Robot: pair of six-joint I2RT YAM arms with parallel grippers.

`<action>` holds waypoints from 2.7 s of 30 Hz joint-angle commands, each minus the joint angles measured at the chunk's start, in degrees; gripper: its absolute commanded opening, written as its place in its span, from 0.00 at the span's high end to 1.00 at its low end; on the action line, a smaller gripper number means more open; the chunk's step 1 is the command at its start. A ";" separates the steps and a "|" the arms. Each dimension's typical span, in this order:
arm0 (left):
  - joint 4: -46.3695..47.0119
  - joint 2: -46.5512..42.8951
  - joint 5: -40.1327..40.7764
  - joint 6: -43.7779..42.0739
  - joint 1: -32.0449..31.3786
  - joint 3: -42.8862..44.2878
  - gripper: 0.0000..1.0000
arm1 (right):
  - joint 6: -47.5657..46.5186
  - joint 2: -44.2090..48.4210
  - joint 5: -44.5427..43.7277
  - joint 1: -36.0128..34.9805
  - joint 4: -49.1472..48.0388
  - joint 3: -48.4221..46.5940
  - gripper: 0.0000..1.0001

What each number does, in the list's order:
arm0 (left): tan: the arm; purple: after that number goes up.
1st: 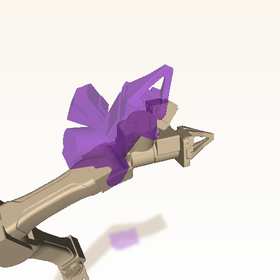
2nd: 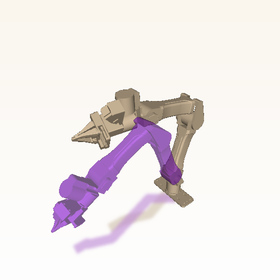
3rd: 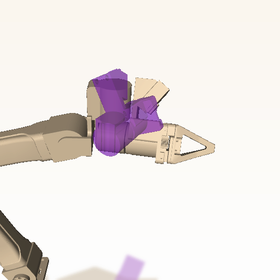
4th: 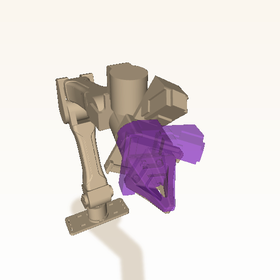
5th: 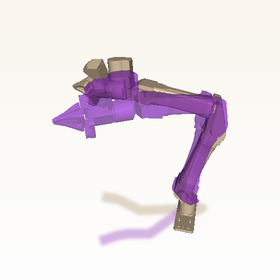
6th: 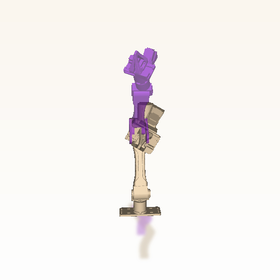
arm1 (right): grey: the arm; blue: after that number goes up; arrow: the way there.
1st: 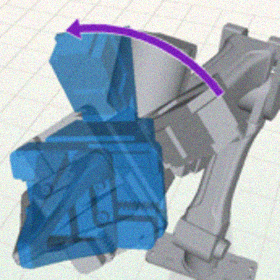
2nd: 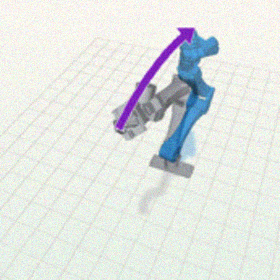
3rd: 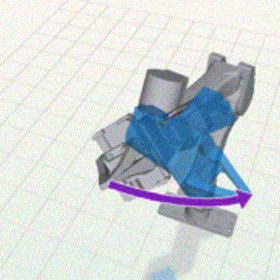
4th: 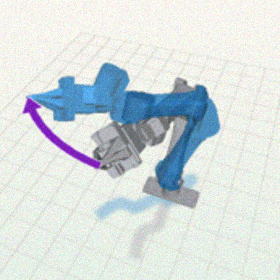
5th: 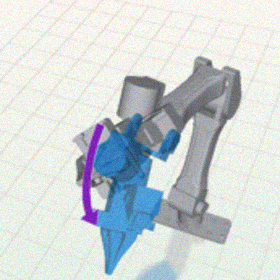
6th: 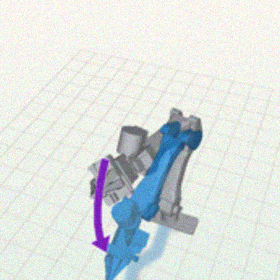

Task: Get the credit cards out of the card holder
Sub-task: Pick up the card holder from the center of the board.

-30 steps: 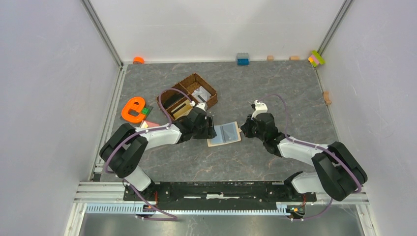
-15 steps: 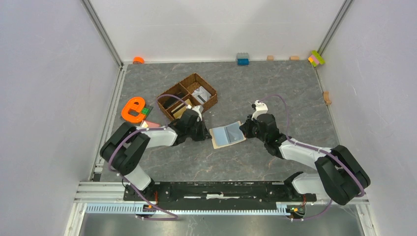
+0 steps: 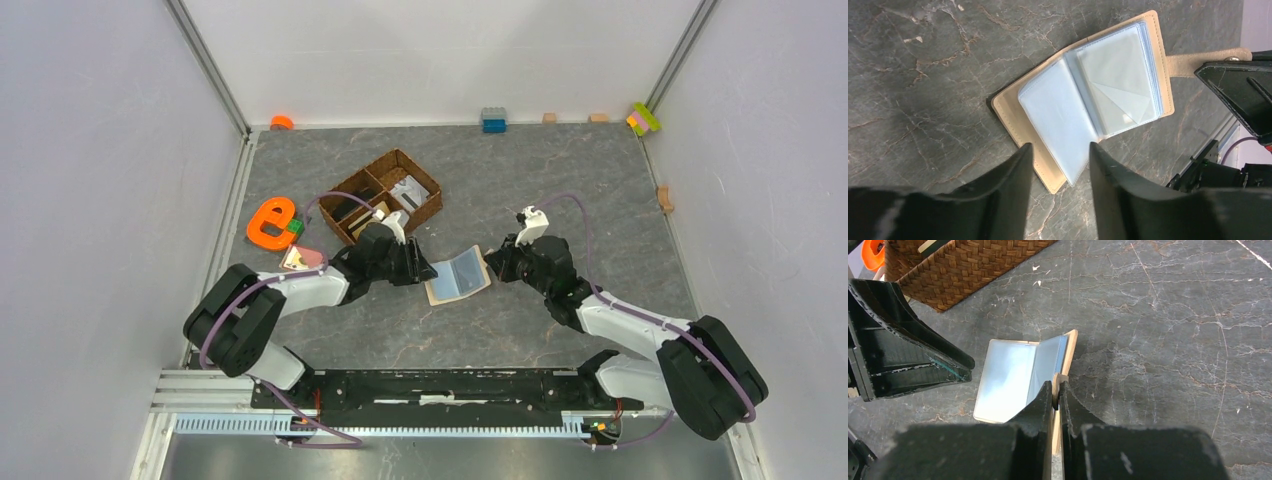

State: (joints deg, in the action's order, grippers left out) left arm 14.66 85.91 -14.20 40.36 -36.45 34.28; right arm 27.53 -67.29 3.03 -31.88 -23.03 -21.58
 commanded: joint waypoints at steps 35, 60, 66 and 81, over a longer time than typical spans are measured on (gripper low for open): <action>-16.40 13.80 5.56 -8.28 -1.90 13.17 0.98 | 0.69 0.29 1.66 -0.08 -0.23 -0.41 0.43; -16.23 13.65 4.62 -7.22 -0.91 12.75 0.98 | 10.01 -10.00 16.86 8.58 0.89 1.29 0.07; -16.07 13.35 4.59 -6.96 -0.69 12.59 0.98 | 10.60 -5.83 19.42 8.59 2.11 3.40 0.08; -15.45 13.46 2.98 -6.43 -0.64 12.39 0.98 | 14.14 -14.71 25.91 6.13 -7.06 3.96 0.22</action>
State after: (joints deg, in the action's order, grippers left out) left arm 1.39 97.89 -11.09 33.67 -36.93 47.57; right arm 40.27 -80.62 27.18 -24.93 -30.17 -18.00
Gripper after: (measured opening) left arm 0.029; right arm 0.791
